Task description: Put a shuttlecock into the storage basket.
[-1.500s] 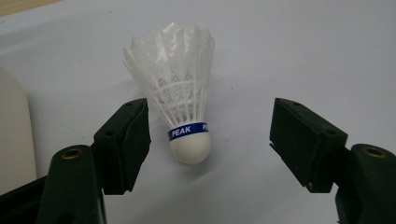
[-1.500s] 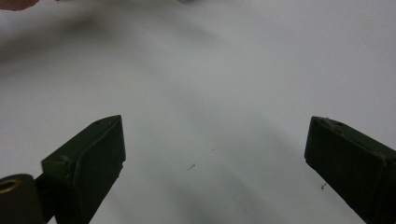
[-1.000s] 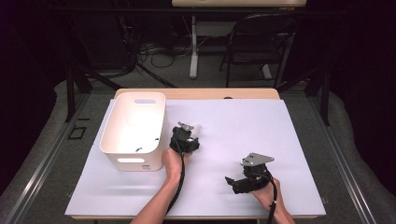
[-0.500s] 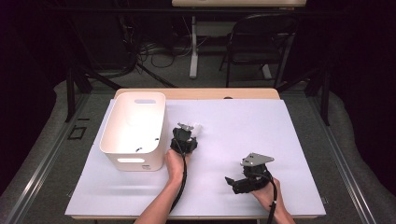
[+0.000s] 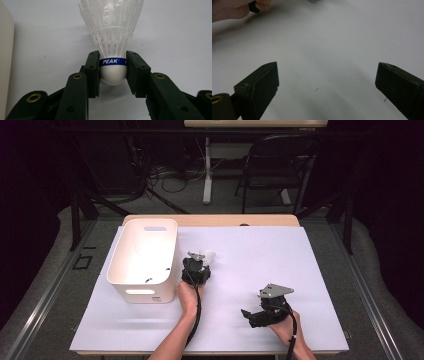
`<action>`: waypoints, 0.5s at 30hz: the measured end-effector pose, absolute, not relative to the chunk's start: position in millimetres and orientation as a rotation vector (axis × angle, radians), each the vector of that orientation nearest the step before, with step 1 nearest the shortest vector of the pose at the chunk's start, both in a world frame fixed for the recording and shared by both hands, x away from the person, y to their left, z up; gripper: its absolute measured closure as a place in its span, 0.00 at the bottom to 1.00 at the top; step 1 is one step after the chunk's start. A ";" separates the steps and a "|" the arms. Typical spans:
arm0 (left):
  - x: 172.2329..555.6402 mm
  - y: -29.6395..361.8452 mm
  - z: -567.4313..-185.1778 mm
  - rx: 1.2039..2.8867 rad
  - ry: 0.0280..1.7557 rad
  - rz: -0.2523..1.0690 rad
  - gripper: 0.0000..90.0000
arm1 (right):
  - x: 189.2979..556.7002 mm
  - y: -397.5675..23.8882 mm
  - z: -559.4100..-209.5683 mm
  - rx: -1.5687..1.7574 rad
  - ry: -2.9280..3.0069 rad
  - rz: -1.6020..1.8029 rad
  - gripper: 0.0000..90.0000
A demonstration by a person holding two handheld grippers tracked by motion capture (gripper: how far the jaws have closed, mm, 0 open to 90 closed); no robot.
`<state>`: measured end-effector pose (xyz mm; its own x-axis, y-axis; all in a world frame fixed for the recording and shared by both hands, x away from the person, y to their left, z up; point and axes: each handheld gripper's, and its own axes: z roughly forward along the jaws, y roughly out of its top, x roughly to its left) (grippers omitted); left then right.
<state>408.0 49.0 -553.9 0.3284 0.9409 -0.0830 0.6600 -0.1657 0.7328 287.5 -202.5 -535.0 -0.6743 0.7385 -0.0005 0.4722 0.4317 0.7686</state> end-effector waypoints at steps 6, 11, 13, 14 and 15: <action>405.5 51.3 -545.7 1.908 1.378 0.538 0.72 | 286.9 -201.0 -535.3 1.035 2.359 1.096 0.05; 402.6 51.9 -537.6 1.901 1.352 0.554 0.72 | 287.1 -201.5 -535.2 1.039 2.356 1.095 0.05; 402.3 51.8 -536.1 1.902 1.349 0.552 0.72 | 287.1 -201.7 -535.3 1.038 2.353 1.097 0.05; 402.0 51.8 -532.8 1.908 1.335 0.547 0.72 | 287.2 -202.2 -534.9 1.038 2.353 1.096 0.05; 401.5 51.7 -530.8 1.909 1.331 0.546 0.72 | 287.3 -202.5 -534.8 1.037 2.353 1.098 0.05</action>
<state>401.5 51.7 -530.8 0.3730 0.9256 -0.0644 0.6139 -0.1941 0.7652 287.3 -202.5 -534.8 -0.6739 0.7388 -0.0028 0.4726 0.4340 0.7670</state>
